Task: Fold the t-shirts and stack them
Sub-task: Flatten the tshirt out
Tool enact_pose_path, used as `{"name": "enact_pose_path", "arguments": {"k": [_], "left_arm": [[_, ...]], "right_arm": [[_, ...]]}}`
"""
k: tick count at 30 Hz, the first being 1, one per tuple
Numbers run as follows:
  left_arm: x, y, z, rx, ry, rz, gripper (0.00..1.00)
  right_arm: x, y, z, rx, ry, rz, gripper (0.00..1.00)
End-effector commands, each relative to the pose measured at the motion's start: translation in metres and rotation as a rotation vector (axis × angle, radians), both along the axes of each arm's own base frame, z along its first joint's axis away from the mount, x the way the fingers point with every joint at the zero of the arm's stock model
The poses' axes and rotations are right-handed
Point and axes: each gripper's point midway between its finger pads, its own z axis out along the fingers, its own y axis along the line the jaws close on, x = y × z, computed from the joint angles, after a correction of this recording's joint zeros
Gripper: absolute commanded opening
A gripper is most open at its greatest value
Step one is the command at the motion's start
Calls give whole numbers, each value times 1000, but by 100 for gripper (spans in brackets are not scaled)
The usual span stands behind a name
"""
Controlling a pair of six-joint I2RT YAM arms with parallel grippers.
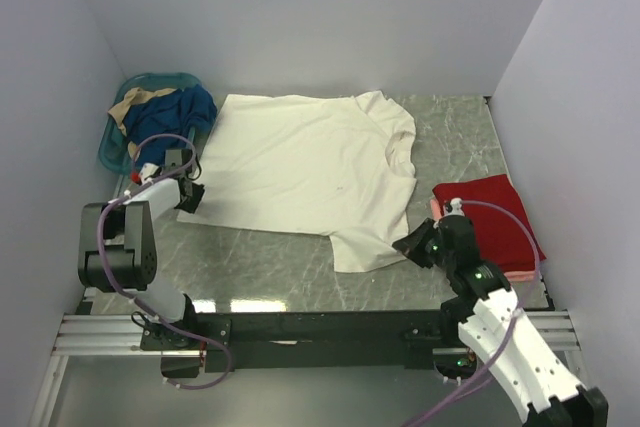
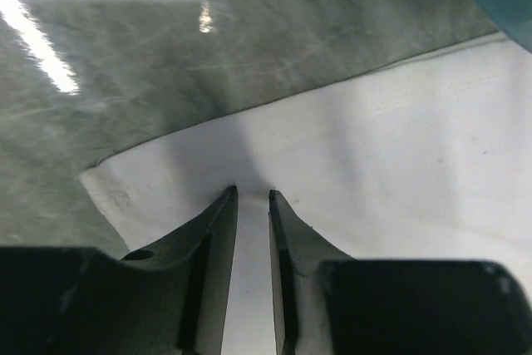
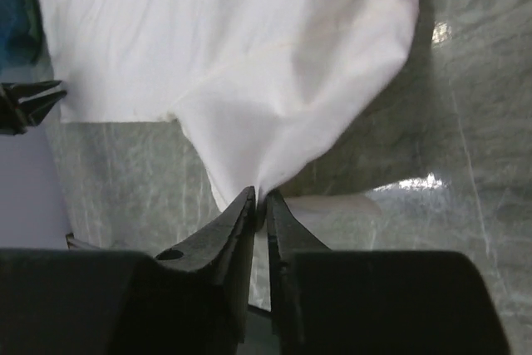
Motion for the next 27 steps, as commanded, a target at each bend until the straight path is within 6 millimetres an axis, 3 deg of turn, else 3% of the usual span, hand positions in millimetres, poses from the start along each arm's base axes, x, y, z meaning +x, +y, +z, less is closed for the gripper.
{"name": "enact_pose_path", "arguments": {"k": [1, 4, 5, 9, 14, 16, 20, 27], "left_arm": [[-35, 9, -14, 12, 105, 15, 29], [-35, 11, -9, 15, 86, 4, 28], [-34, 10, -7, 11, 77, -1, 28], [-37, 10, 1, 16, 61, 5, 28], [-41, 11, 10, 9, 31, 10, 28], [-41, 10, 13, -2, 17, 5, 28], [-40, 6, 16, -20, -13, 0, 27], [-31, -4, 31, -65, -98, -29, 27]], "right_arm": [[-18, 8, 6, 73, 26, 28, 20], [-23, 3, 15, 46, 17, 31, 41], [-17, -5, 27, 10, -19, 2, 43], [-4, -21, 52, -54, -74, -82, 51], [32, -49, 75, -210, -87, -213, 56], [43, -60, 63, -282, -31, -248, 54], [57, -64, 33, -266, 44, -258, 50], [62, -66, -9, -267, 129, -272, 47]]}}
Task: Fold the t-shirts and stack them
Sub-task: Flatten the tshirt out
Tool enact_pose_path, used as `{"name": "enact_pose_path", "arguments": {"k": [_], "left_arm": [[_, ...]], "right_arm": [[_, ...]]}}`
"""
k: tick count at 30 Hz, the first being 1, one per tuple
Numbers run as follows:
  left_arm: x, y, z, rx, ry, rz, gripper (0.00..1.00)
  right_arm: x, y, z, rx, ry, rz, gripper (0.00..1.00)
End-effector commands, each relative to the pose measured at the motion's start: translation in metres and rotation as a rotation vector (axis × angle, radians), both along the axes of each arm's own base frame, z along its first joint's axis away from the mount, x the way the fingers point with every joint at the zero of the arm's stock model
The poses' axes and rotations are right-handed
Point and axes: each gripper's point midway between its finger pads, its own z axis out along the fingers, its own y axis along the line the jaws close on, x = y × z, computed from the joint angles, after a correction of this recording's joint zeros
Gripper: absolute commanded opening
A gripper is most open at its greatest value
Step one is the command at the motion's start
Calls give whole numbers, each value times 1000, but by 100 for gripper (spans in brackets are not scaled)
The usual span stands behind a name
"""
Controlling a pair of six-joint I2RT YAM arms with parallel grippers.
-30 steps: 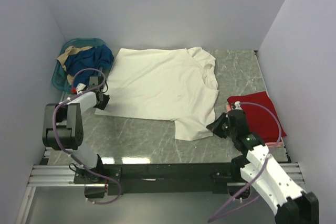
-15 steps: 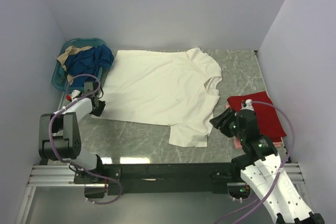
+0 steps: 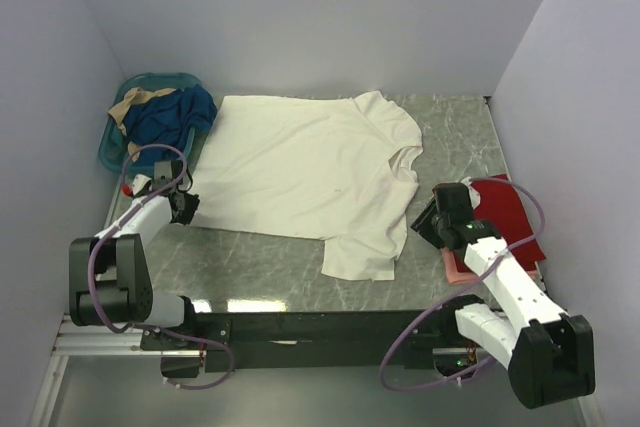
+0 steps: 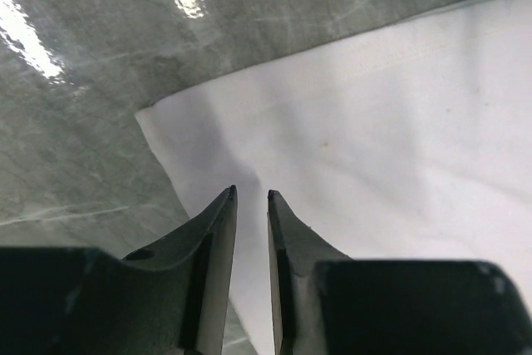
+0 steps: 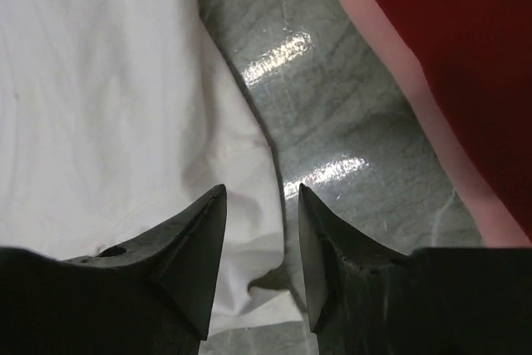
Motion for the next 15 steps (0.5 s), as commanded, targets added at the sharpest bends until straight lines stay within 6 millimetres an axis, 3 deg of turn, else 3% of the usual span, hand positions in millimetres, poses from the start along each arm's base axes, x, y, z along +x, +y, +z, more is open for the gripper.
{"name": "enact_pose_path", "arguments": {"k": [1, 15], "left_arm": [[11, -7, 16, -29, -79, -33, 27], [20, -10, 30, -38, -114, -60, 27]], "right_arm": [[14, 1, -9, 8, -35, -14, 47], [33, 23, -51, 88, 47, 30, 40]]}}
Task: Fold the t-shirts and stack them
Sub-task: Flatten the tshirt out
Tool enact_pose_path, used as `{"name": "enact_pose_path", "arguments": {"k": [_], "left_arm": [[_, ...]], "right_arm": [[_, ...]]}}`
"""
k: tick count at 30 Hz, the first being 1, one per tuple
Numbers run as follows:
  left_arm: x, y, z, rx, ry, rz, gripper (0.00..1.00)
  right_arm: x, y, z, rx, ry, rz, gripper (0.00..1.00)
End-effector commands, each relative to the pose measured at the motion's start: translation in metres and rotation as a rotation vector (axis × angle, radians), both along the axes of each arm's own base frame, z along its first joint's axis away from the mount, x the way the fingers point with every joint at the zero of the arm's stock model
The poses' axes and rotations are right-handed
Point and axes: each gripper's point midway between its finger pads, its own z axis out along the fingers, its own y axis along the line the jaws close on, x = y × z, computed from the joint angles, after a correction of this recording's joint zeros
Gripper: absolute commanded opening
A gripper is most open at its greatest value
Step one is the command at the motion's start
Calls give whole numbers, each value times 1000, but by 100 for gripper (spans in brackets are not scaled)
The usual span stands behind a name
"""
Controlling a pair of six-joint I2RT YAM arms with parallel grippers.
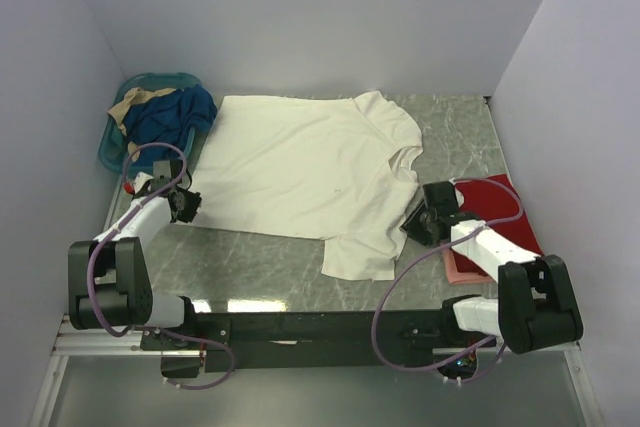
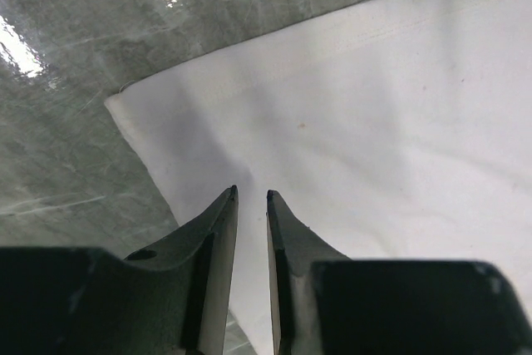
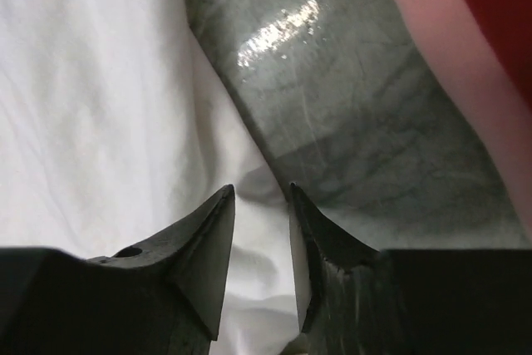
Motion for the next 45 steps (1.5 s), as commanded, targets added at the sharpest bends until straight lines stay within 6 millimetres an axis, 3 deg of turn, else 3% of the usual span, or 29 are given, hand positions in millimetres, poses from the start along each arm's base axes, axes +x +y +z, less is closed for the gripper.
{"name": "enact_pose_path", "arguments": {"k": [1, 2, 7, 12, 16, 20, 27, 29, 30, 32, 37, 41, 45], "left_arm": [[15, 2, 21, 10, -71, -16, 26], [15, 1, 21, 11, -68, -17, 27], [13, 4, 19, 19, -64, -7, 25], [11, 9, 21, 39, -77, 21, 20], [10, 12, 26, 50, -108, 42, 13], [8, 15, 28, 68, -117, 52, 12], [5, 21, 36, 99, -137, 62, 11], [4, 20, 38, 94, -147, 54, 13], [4, 20, 40, 93, -155, 55, 14], [0, 22, 39, 97, -155, 57, 24], [-4, 20, 33, 86, -174, 46, 51], [-9, 20, 24, 76, -152, 56, 55], [-14, 24, 15, 86, -139, 75, 57]], "right_arm": [[11, 5, -2, 24, -26, 1, 40], [10, 5, -3, 23, -22, 3, 39], [1, 7, -4, 38, -11, 18, 1], [-22, 2, 9, 33, -10, 14, 0], [-39, -6, 37, 32, -98, -18, 0], [-60, -17, 51, 14, -111, -54, 0], [-76, -14, 63, 44, -122, -40, 5], [-75, -9, 70, 68, -143, -25, 13], [-74, -6, 72, 74, -148, -3, 27], [-74, 3, 75, 106, -150, 46, 40], [-72, 11, 83, 123, -169, 117, 47], [-73, 23, 91, 149, -198, 161, 51], [-76, 39, 81, 146, -169, 199, 50]]}}
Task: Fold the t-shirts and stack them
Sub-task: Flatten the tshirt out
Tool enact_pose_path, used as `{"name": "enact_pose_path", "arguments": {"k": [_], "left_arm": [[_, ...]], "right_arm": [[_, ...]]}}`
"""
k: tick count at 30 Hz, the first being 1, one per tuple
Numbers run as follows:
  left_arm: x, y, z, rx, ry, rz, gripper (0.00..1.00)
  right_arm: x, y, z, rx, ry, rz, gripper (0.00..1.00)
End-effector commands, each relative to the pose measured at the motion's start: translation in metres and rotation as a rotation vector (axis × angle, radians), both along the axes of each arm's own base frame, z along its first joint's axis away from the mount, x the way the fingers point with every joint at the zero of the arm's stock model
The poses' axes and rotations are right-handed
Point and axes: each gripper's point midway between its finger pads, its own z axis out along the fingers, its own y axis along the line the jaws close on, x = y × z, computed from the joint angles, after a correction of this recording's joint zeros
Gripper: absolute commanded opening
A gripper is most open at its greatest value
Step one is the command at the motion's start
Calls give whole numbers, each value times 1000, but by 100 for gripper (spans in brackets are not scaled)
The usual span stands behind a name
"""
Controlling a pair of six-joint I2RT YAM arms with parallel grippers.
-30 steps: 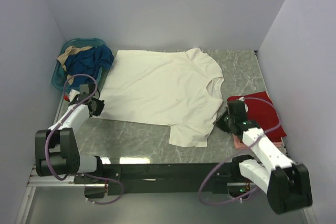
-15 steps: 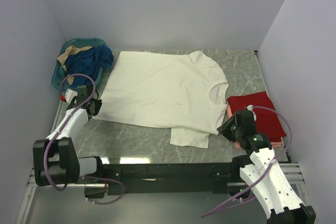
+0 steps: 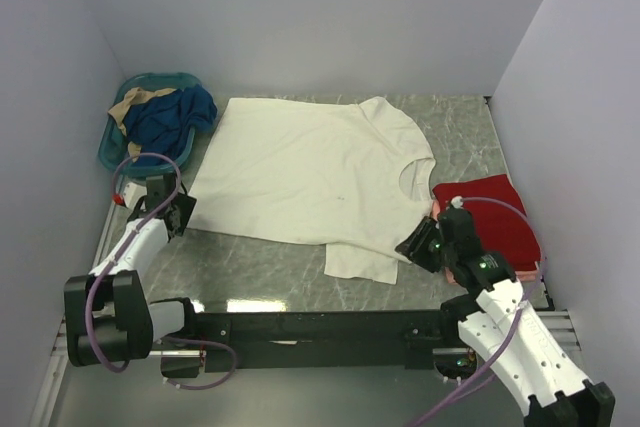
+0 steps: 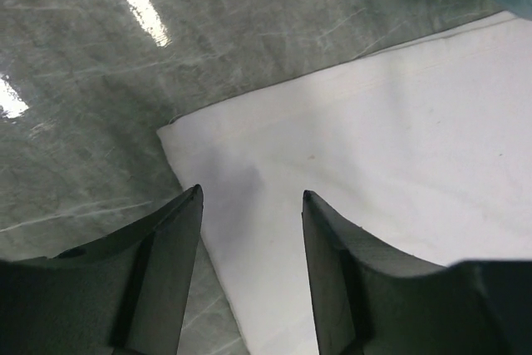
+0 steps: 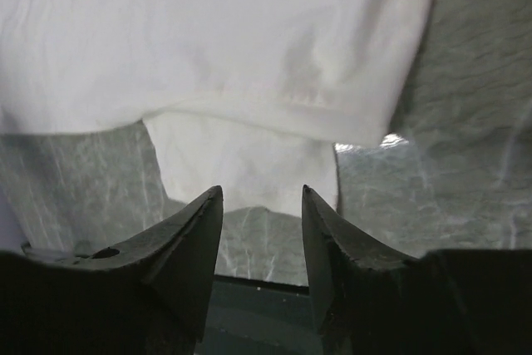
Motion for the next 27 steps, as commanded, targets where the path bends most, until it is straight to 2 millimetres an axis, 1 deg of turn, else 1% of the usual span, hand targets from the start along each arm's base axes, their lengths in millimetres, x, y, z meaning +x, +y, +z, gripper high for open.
{"name": "enact_pose_path", "arguments": {"k": [1, 3, 9, 12, 16, 20, 22, 25, 27], "left_arm": [[1, 5, -1, 13, -23, 19, 57], [2, 7, -5, 17, -19, 17, 57], [-1, 14, -16, 38, 26, 42, 56], [-3, 18, -21, 46, 54, 59, 55], [-15, 25, -30, 71, 115, 106, 55], [-22, 34, -33, 107, 149, 147, 56], [-22, 38, -34, 124, 165, 156, 56], [-20, 40, -38, 138, 189, 158, 55], [-19, 40, -45, 135, 208, 152, 52]], "right_arm": [[10, 18, 15, 24, -52, 34, 48], [7, 27, 9, 32, -32, 57, 45], [5, 29, 6, 31, -57, 56, 45], [5, 31, 8, 46, -65, 62, 44], [6, 31, 11, 37, -69, 69, 44], [10, 31, 15, 17, -89, 95, 44], [11, 33, 14, 16, -84, 109, 44], [10, 37, 10, 19, -74, 138, 44], [8, 37, 3, 11, -56, 147, 43]]}}
